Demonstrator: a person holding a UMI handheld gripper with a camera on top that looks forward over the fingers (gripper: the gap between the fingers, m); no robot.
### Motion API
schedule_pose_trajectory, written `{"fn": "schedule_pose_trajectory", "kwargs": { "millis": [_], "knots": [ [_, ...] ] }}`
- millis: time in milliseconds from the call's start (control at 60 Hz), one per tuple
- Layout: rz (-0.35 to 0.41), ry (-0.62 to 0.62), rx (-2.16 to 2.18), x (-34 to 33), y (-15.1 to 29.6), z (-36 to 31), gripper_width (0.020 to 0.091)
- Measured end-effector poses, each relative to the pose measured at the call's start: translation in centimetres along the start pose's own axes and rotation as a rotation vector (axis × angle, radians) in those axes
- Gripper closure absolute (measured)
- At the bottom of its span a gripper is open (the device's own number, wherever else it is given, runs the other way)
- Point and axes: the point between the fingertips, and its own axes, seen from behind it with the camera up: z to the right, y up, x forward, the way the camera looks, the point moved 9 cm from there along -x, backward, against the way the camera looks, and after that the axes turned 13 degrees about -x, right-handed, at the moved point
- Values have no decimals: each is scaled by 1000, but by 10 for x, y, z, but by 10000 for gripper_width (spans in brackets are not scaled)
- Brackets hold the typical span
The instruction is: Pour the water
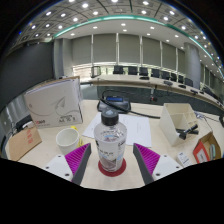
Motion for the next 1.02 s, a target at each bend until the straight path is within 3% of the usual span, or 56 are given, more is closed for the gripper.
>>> {"fn": "schedule_pose_trajectory", "kwargs": {
  "millis": [250,567,1017],
  "knots": [
    [-115,-127,49,-132,31,-43,246],
    [-161,-190,97,-290,33,-141,244],
    [-200,-235,77,-349,18,-186,243]
  ]
}}
